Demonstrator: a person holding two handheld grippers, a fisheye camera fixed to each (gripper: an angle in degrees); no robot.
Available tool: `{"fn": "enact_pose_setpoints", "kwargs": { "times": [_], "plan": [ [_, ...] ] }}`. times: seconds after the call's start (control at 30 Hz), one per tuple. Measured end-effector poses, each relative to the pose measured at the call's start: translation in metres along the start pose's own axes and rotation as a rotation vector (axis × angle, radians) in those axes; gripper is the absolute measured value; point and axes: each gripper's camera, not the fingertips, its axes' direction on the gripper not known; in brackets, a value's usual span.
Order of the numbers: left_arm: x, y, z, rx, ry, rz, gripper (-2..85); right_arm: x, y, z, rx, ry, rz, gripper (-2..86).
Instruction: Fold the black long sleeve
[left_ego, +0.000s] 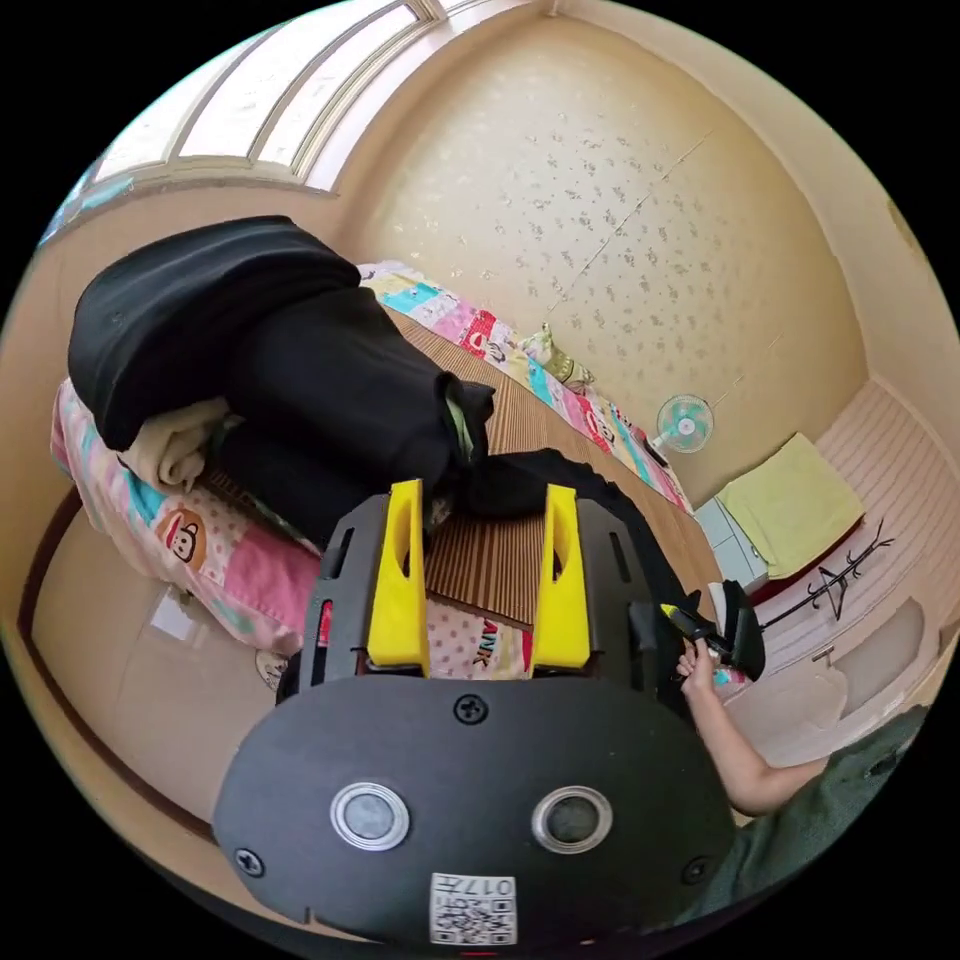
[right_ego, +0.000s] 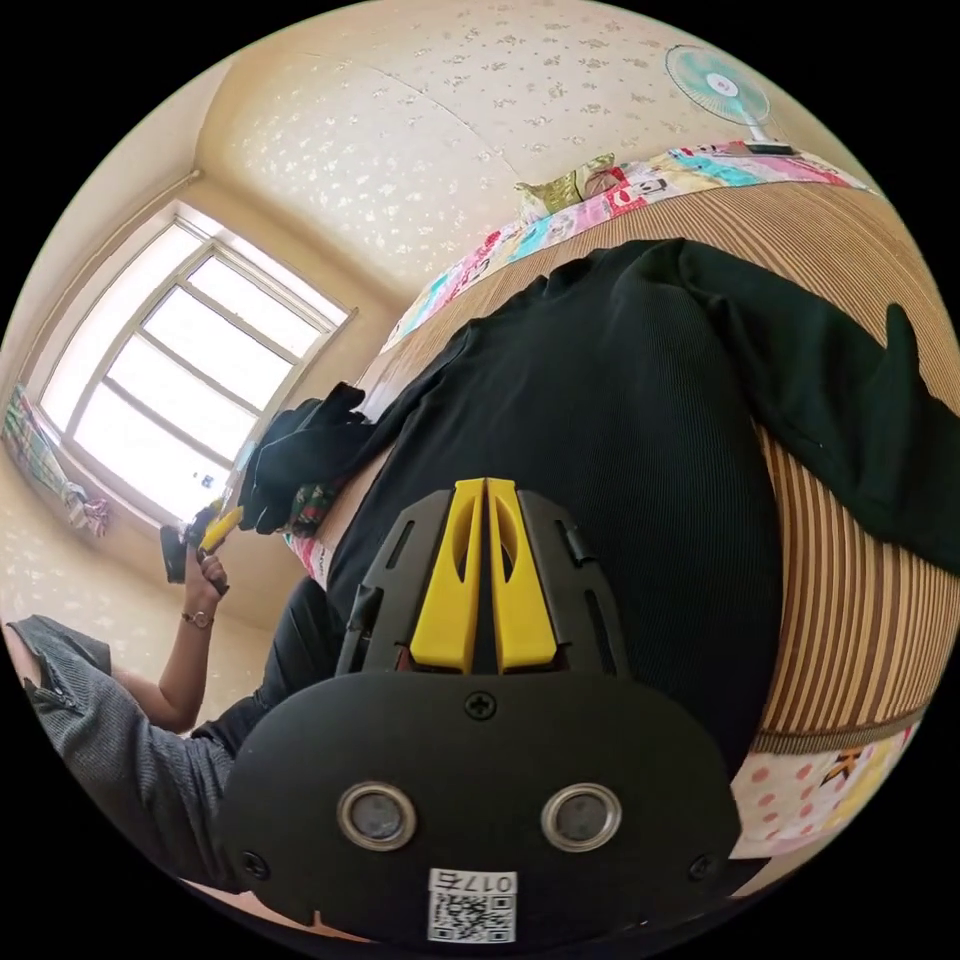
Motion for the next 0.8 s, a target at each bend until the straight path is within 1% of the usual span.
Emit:
{"fn": "enact_pose_setpoints", "kwargs": {
  "times": [0.07,0.1,0.13,0.17,0.23,0.3,0.37,0.4,0.5,0.57,0.6,0.67,0.7,0.77,0.8],
  "plan": [
    [0.009,-0.019,0.01,0.054,-0.11,0.027,17.8,0.008,0.005,0.006,-0.035,0.051,-0.012,0.5],
    [0.011,-0.023,0.015,0.052,-0.136,0.04,17.8,0.02,0.012,0.007,-0.042,0.005,0.013,0.5],
    [0.014,-0.031,0.028,0.039,-0.193,0.069,17.6,0.035,0.019,-0.007,0.016,-0.098,0.051,0.5],
    [0.015,-0.038,0.041,0.018,-0.234,0.093,17.1,0.043,0.022,-0.014,0.036,-0.147,0.079,0.4],
    [0.012,-0.045,0.057,-0.01,-0.241,0.108,15.9,0.067,0.032,-0.032,0.081,-0.295,0.165,0.4],
    [0.003,-0.049,0.069,-0.036,-0.279,0.083,13.0,0.066,0.033,-0.041,0.09,-0.314,0.161,0.4],
    [-0.011,-0.049,0.073,-0.039,-0.354,0.007,7.1,0.06,0.03,-0.047,0.066,-0.299,0.142,0.4],
    [-0.014,-0.049,0.072,-0.039,-0.349,-0.011,6.0,0.056,0.029,-0.051,0.061,-0.294,0.135,0.4],
    [-0.023,-0.048,0.061,-0.036,-0.193,-0.105,3.7,0.058,0.028,-0.063,0.062,-0.343,0.143,0.4],
    [-0.011,-0.05,0.047,0.073,-0.029,-0.143,3.1,0.06,0.027,-0.068,0.06,-0.387,0.149,0.4],
    [-0.005,-0.053,0.046,0.09,0.008,-0.147,3.0,0.058,0.027,-0.073,0.067,-0.39,0.144,0.4],
    [0.041,-0.079,0.06,0.101,0.158,-0.113,2.8,0.05,0.024,-0.078,0.067,-0.358,0.126,0.3],
    [0.056,-0.086,0.066,0.094,0.194,-0.098,2.8,0.045,0.022,-0.081,0.064,-0.34,0.116,0.3],
    [0.137,-0.113,0.094,0.067,0.351,0.015,3.1,0.041,0.019,-0.085,0.059,-0.336,0.109,0.3],
    [0.161,-0.118,0.102,0.063,0.38,0.057,3.3,0.041,0.017,-0.087,0.057,-0.35,0.111,0.3]
  ]
}}
